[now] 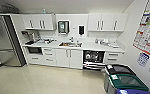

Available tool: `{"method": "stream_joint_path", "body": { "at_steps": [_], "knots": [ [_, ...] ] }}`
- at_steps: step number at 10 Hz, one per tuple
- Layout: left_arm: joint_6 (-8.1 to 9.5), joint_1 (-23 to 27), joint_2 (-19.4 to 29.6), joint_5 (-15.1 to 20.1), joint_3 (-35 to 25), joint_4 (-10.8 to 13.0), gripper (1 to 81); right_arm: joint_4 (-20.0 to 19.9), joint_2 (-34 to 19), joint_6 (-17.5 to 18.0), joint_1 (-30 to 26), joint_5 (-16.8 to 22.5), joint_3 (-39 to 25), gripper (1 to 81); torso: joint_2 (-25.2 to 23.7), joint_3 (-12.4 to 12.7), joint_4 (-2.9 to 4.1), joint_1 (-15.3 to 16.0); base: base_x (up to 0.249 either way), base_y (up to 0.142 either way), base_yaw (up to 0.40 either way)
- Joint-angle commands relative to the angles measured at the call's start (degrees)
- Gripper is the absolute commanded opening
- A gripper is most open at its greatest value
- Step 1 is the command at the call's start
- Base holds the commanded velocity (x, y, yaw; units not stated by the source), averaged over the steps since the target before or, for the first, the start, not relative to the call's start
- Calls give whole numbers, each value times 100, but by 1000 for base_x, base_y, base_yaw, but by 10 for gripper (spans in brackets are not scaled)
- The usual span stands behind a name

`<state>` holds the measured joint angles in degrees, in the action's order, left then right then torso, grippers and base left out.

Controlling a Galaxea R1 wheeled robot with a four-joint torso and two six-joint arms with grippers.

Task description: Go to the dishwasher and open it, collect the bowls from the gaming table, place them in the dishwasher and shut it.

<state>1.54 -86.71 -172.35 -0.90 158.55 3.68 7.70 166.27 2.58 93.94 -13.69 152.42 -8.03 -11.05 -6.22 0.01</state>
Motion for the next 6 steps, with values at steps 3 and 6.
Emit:
{"method": "stream_joint_path", "body": {
  "at_steps": [3, 6],
  "knots": [
    [-13, 229, 34, 336, 18, 54, 10, 20, -74, -4, -178, 262, 15, 10, 0, 0, 0, 2, 141, 0, 0],
    [-13, 229, 34, 336, 18, 54, 10, 21, -74, -4, -187, 262, 15, 10, 0, 0, 0, 0, 141, 0, 0]
  ]
}}
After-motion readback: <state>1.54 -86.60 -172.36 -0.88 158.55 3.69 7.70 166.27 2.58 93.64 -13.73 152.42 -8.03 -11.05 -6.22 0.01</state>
